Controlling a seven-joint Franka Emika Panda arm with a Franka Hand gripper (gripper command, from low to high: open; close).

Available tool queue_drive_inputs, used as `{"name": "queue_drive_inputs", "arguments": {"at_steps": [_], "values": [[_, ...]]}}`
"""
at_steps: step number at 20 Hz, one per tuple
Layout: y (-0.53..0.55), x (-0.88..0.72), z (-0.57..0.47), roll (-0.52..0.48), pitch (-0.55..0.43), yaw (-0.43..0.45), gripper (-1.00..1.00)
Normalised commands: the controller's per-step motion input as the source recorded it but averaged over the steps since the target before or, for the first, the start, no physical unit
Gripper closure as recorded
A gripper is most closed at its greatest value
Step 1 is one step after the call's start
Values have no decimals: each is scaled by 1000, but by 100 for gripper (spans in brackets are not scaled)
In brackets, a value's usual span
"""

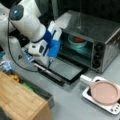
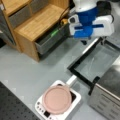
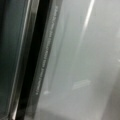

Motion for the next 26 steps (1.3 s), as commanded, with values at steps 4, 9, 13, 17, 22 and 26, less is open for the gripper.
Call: {"name": "queue_drive_inputs", "arguments": {"at_steps": [4,9,13,17,22,26], "values": [[205,85,-190,232,-62,36,-100],[154,43,-175,171,-95,17,-100],[133,-42,-179,152,-99,9,-100],[195,-166,-228,224,-101,40,-100],[246,-274,-248,230,-105,7,-100],[256,-268,-205,180,-104,-52,-100]]}}
